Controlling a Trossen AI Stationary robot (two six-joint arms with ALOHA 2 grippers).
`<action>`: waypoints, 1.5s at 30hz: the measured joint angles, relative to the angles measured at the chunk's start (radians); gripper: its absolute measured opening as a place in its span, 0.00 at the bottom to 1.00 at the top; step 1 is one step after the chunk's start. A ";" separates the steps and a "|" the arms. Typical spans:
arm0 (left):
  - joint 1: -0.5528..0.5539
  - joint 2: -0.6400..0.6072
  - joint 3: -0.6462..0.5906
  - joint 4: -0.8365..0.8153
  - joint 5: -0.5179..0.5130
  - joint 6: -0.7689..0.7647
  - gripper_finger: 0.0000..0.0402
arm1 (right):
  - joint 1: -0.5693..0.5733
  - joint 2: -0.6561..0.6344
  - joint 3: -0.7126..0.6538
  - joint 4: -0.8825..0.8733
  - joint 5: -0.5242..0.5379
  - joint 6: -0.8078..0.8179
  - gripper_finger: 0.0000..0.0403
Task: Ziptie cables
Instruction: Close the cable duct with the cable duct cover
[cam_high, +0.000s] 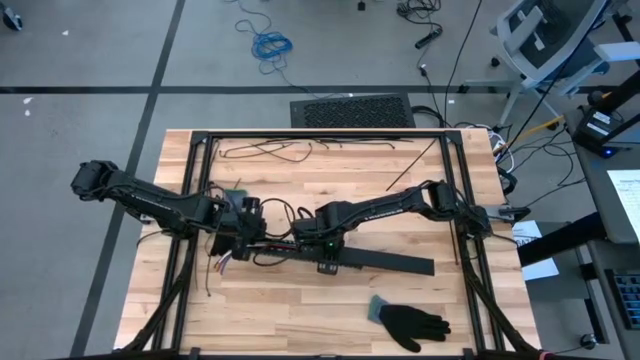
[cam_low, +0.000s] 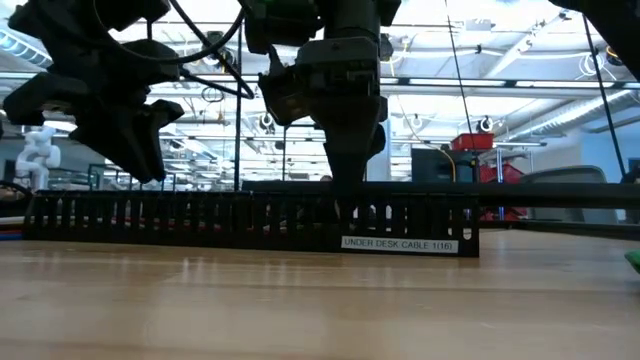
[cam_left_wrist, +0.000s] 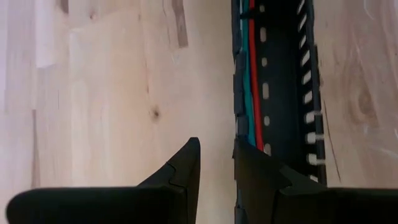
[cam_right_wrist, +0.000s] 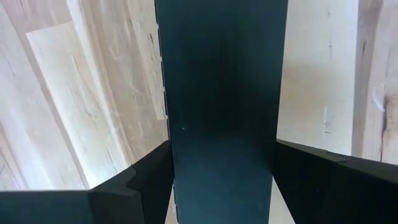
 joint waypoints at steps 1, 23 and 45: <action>0.000 0.000 0.000 0.010 0.000 0.000 0.24 | 0.000 0.000 0.000 0.001 0.001 0.001 0.54; -0.039 0.005 0.000 0.090 0.102 -0.077 0.24 | 0.000 0.001 -0.002 0.020 0.050 0.027 0.54; -0.070 -0.002 -0.075 0.314 0.064 -0.122 0.02 | 0.002 0.002 -0.002 0.015 0.049 0.029 0.54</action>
